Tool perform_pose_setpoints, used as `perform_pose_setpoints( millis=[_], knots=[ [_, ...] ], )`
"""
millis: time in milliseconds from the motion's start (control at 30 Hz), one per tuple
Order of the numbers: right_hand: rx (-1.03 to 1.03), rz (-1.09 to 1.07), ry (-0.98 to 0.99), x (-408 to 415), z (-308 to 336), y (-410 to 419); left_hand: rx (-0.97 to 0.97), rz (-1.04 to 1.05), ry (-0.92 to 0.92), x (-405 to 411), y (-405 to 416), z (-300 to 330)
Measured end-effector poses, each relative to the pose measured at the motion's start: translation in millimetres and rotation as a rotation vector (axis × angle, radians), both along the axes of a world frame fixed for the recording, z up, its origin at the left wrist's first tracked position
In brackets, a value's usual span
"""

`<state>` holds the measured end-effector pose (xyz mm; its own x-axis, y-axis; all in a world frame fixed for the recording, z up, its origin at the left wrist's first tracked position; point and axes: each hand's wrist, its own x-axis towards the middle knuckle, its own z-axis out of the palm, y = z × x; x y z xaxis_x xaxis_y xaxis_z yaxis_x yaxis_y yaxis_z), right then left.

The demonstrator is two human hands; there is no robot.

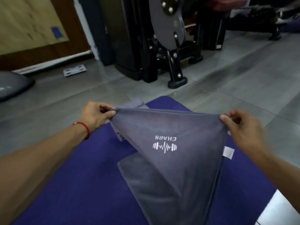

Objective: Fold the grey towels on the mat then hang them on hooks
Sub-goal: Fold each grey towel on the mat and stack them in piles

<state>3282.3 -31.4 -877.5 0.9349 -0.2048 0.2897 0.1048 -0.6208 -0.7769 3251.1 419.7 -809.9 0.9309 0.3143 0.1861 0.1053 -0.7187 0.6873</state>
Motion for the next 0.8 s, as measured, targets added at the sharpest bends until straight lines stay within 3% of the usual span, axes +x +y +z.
perform_pose_setpoints(
  millis=[167, 367, 500, 567, 633, 733, 800],
  knots=[
    [-0.185, 0.344, -0.056, 4.7, 104.6, 93.1, -0.034, 0.154, -0.122, -112.9, 87.6, 67.7],
    [-0.056, 0.537, -0.013, -29.6, 185.0, 194.1, -0.028, 0.342, -0.246, -222.8, 158.3, 102.7],
    [-0.124, 0.645, 0.013, -50.7, 210.9, 240.7, 0.123, 0.5, -0.189, -274.0, 192.4, 110.1],
    [-0.006, 0.718, 0.061, -57.0, 213.3, 259.8, 0.026, 0.54, -0.206, -293.5, 201.4, 110.0],
    [0.107, 0.763, 0.093, -62.9, 212.3, 277.3, -0.19, 0.516, -0.274, -309.1, 200.4, 110.0],
    [0.127, 0.773, 0.083, -60.1, 201.8, 297.6, -0.498, 0.475, -0.347, -323.7, 201.5, 103.6],
    [0.135, 0.754, 0.066, -56.2, 193.2, 308.9, -0.572, 0.464, -0.346, -325.6, 208.1, 94.9]
  ],
)
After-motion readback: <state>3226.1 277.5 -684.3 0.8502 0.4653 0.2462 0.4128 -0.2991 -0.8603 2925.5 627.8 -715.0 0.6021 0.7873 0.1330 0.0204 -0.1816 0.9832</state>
